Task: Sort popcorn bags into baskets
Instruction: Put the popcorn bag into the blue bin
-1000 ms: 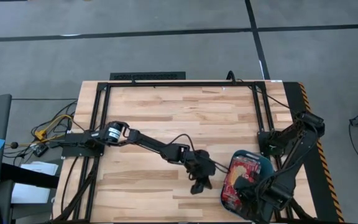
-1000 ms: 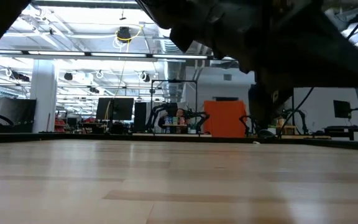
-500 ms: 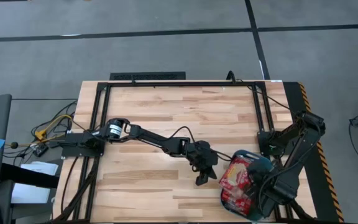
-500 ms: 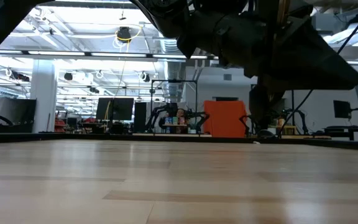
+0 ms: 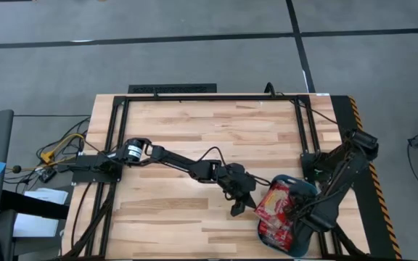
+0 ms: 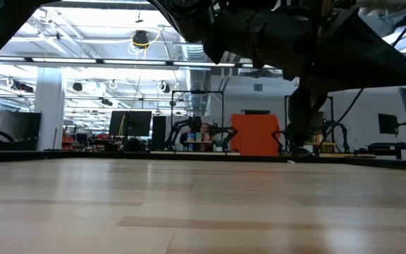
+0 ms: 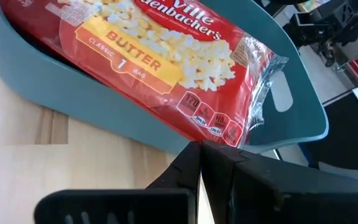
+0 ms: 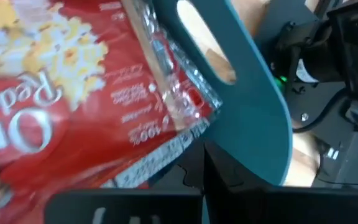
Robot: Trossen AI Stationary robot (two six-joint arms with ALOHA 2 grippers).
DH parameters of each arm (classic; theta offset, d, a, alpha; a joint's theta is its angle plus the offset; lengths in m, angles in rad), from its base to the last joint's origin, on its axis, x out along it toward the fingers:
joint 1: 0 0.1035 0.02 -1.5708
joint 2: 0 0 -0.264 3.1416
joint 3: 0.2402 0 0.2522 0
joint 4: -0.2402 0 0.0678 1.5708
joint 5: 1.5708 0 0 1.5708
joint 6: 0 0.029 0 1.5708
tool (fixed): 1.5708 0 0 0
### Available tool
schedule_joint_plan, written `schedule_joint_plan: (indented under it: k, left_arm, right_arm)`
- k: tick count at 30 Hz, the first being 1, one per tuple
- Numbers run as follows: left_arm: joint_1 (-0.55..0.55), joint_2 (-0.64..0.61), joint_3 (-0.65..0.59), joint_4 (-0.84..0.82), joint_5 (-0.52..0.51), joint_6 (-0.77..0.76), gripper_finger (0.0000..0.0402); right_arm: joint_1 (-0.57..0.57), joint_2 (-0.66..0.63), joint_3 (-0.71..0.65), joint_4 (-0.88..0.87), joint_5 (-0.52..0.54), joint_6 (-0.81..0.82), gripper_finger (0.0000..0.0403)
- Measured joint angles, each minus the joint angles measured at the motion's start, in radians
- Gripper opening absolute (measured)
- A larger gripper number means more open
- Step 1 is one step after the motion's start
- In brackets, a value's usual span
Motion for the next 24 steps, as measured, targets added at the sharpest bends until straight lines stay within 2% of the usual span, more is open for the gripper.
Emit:
schedule_joint_plan:
  k: [5, 12, 18, 24]
  left_arm:
    - [-0.016, 0.0, 0.0, 0.0, 0.008, 0.0, 0.0]
    - [-0.03, 0.0, 0.0, 0.008, 0.01, 0.001, 0.0]
    - [-0.03, 0.0, 0.0, 0.008, 0.011, 0.001, 0.0]
    - [-0.031, 0.0, 0.0, 0.006, 0.019, -0.004, 0.0]
  right_arm:
    - [-0.021, 0.0, -0.026, 0.037, 0.005, -0.039, 0.0009]
    - [-0.032, 0.0, -0.069, 0.236, 0.006, -0.129, 0.0015]
    - [-0.027, 0.0, -0.045, 0.335, 0.004, -0.195, 0.0013]
    - [-0.008, 0.0, 0.021, 0.352, 0.005, -0.261, 0.001]
